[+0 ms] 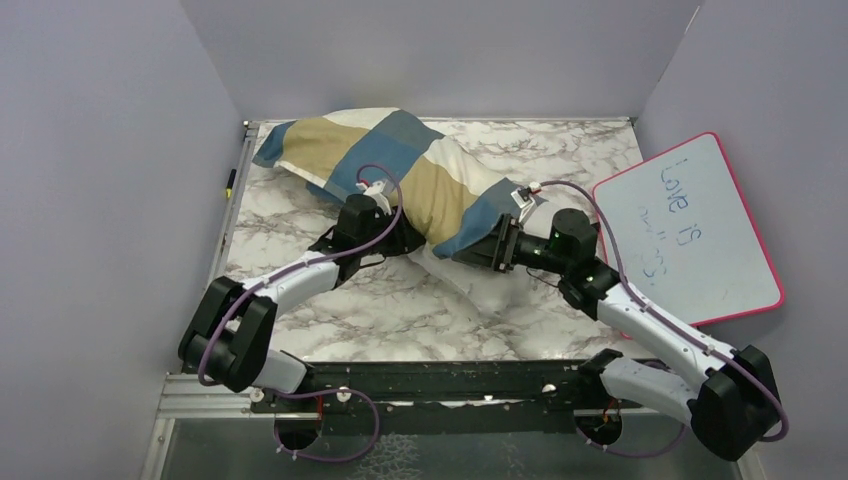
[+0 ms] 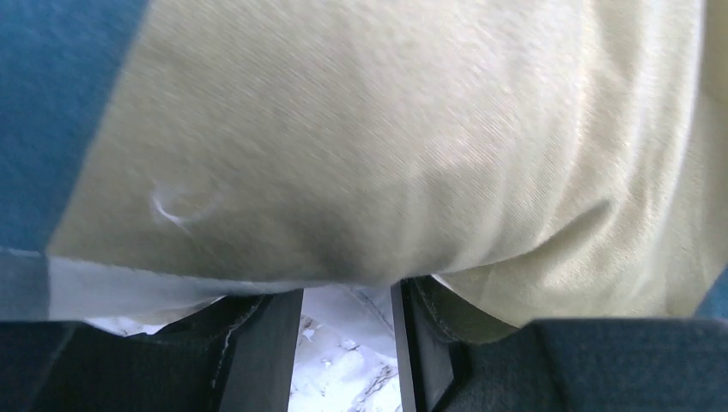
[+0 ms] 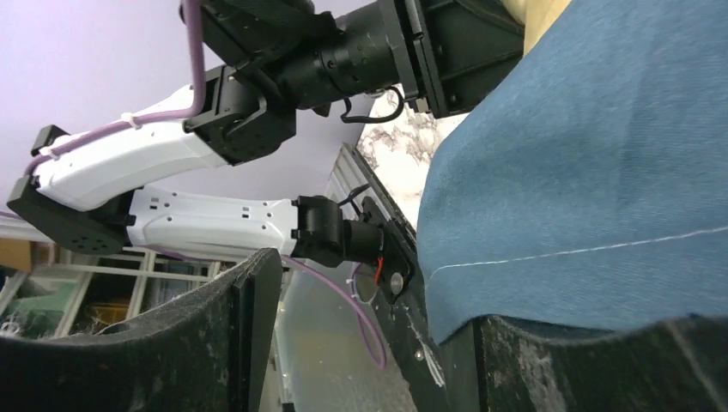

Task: Put the pillow into the pillowcase
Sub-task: Stuff the pillow into the pillowcase.

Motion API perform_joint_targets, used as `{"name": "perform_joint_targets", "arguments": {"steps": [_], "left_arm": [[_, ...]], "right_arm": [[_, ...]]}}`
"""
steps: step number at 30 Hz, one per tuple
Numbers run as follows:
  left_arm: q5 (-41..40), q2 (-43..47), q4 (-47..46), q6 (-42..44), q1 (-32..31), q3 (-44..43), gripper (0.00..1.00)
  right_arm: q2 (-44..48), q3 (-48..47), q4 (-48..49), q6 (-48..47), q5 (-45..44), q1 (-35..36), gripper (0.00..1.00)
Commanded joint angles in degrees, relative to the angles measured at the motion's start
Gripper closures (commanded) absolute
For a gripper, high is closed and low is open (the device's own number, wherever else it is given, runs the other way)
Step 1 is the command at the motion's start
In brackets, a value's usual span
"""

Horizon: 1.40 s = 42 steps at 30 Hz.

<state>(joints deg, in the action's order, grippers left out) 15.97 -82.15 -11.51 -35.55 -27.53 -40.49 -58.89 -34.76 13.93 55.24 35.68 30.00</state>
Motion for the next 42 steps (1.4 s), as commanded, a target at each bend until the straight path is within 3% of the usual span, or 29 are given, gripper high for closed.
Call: {"name": "perform_joint_targets", "arguments": {"steps": [1,5,9,11,15,19,22,27,30,33,38,42], "left_arm": [[-1.5,3.9,-2.3,-0.3,-0.5,1.2,0.56],[-1.0,3.6,0.5,0.5,-0.4,0.8,0.56],[-0.3,6.1,3.0,0.1,-0.4,1.9,0.56],[-0.3,7.3,4.4,0.3,-0.4,2.2,0.56],[0.3,8.9,7.8,1.3,-0.2,1.5,0.55],[-1.0,9.9,10.4,3.2,0.2,1.3,0.54],[0.3,10.1,10.8,3.0,0.5,2.1,0.53],[3.6,13.0,10.1,1.9,0.5,4.5,0.52],[3.9,15.3,12.8,1.8,0.7,4.8,0.52],[4.2,17.7,16.8,1.6,1.1,5.2,0.52],[2.9,22.3,20.0,1.1,2.7,6.9,0.52],[2.0,23.6,22.1,3.1,8.6,6.1,0.51]], "right_arm": [[-0.6,-1.1,0.2,-2.2,-4.0,1.9,0.33],[1.8,-1.8,-5.1,-2.0,-11.4,2.0,0.34],[0.5,2.4,5.8,-2.3,-9.1,2.0,0.34],[-2.2,1.2,6.2,-5.1,-6.0,2.0,0.37],[-2.0,-3.7,-2.4,-7.1,1.8,2.1,0.49],[6.6,-3.3,-6.3,-1.9,10.0,2.1,0.57],[14.8,-1.3,-14.1,1.4,8.5,2.1,0.61],[23.9,3.7,-32.4,-2.0,2.4,2.1,0.66],[23.3,-2.0,-47.2,-11.1,-6.5,2.1,0.64],[19.5,-11.3,-57.1,-16.2,-14.3,2.1,0.51],[11.8,-21.0,-55.1,-19.6,-17.3,2.1,0.47],[3.2,-27.0,-51.1,-25.2,-21.0,3.3,0.42]]}}
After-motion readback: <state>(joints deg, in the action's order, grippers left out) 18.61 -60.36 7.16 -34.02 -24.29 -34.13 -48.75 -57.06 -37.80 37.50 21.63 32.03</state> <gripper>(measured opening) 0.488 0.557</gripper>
